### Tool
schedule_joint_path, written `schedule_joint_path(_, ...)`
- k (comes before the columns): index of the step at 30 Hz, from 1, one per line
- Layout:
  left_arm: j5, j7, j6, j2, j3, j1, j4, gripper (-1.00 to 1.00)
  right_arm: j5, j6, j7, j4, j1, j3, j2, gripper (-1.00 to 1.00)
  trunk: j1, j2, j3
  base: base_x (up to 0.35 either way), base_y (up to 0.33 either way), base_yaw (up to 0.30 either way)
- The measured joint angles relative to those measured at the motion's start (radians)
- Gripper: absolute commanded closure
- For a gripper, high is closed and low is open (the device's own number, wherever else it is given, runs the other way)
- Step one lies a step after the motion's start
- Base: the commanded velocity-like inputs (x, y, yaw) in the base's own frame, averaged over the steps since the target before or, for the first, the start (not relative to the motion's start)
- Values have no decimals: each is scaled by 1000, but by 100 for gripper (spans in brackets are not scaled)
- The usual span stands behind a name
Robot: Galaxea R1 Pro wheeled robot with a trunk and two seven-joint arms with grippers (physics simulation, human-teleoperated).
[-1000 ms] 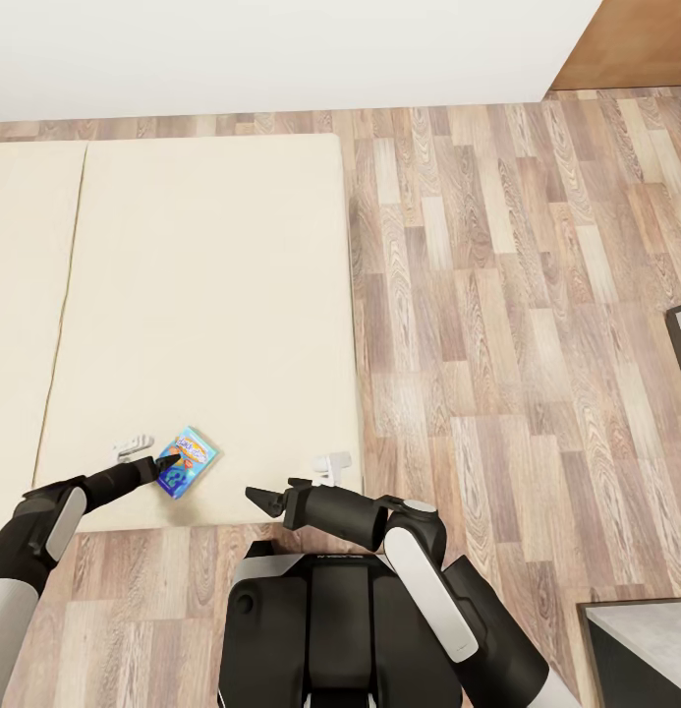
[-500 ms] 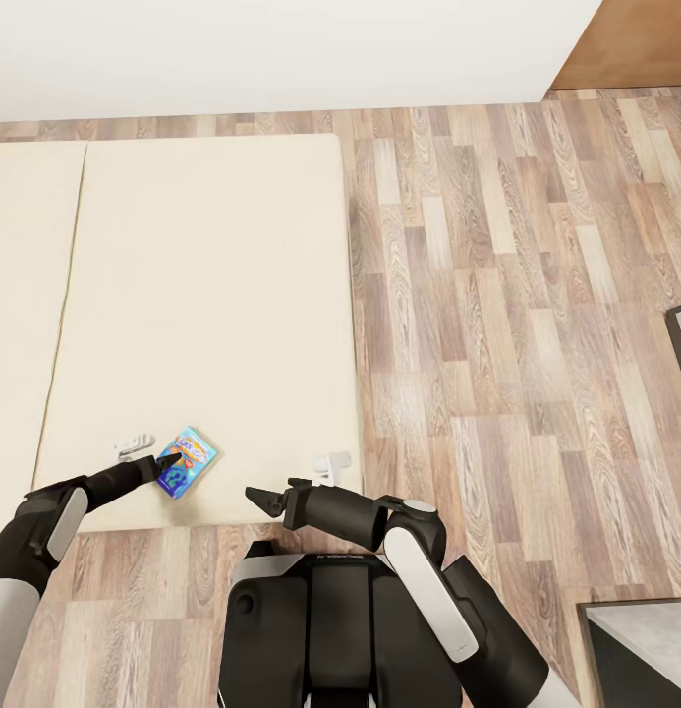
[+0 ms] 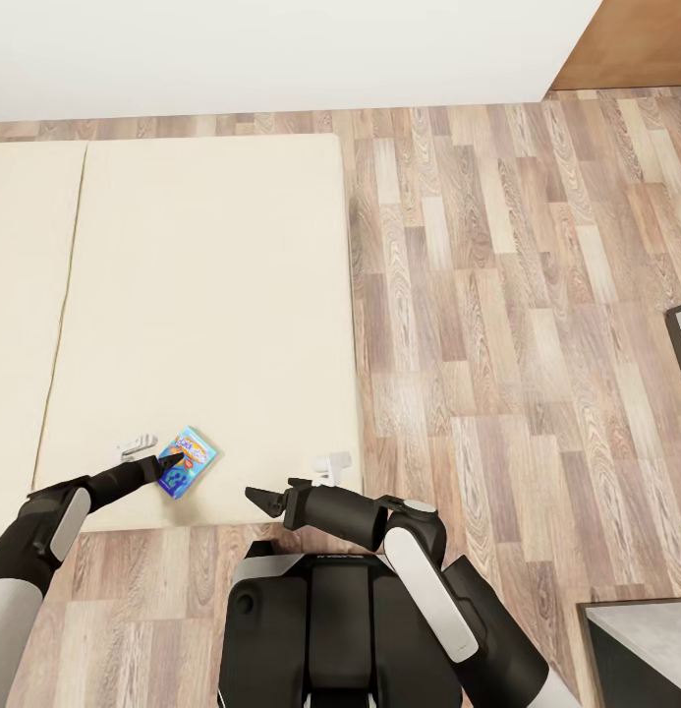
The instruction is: Put all the toys in the child's room - the three board games (two on the bed and one on the table), the two jigsaw puzzles on the table, and the tennis ball on the table - inside the toy box on the table in the child's room.
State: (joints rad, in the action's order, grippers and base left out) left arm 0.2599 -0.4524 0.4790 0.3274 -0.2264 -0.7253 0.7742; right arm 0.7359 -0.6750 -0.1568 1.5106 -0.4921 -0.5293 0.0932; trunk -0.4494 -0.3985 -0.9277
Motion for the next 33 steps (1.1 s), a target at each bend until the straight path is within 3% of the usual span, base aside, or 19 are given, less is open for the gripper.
schedule_joint_path(33,2,-8,7,1,0,0,0,-100,0,0,0,0,0,1,0,-100,0,0,0,0,-35,0)
